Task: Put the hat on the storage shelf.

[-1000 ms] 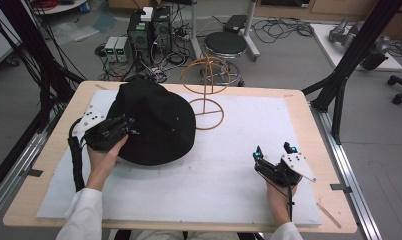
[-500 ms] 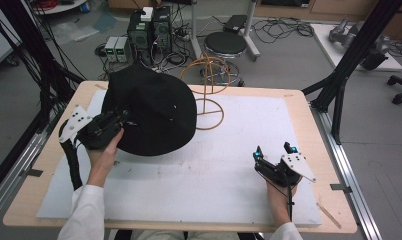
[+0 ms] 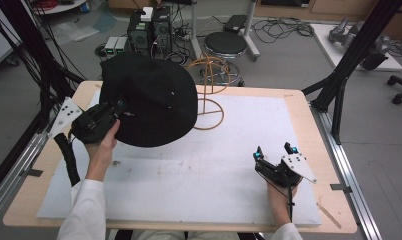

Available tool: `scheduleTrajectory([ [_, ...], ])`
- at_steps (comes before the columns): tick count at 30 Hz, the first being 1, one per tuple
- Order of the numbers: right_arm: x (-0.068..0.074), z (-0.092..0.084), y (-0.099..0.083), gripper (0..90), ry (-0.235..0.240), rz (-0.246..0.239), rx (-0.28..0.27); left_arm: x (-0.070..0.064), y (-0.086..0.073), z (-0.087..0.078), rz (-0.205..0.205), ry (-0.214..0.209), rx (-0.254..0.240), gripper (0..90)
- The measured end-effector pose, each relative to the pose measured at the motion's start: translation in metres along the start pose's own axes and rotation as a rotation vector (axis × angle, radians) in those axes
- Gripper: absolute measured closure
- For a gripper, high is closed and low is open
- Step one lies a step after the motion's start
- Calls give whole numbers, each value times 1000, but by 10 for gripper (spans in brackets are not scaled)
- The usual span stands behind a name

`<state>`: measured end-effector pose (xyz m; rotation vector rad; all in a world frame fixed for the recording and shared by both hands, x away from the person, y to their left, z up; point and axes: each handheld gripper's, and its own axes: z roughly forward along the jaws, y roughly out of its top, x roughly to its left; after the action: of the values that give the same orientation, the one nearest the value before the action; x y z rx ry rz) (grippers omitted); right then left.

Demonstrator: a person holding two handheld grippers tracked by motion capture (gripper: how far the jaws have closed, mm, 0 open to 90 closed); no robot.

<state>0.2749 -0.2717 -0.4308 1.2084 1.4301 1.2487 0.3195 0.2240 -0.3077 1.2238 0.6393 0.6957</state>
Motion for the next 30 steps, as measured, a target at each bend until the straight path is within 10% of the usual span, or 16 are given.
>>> scheduleTrajectory([
  [30,-2,-2,1,66,-5,4,-10,-7,25,94,31,-59,14,862],
])
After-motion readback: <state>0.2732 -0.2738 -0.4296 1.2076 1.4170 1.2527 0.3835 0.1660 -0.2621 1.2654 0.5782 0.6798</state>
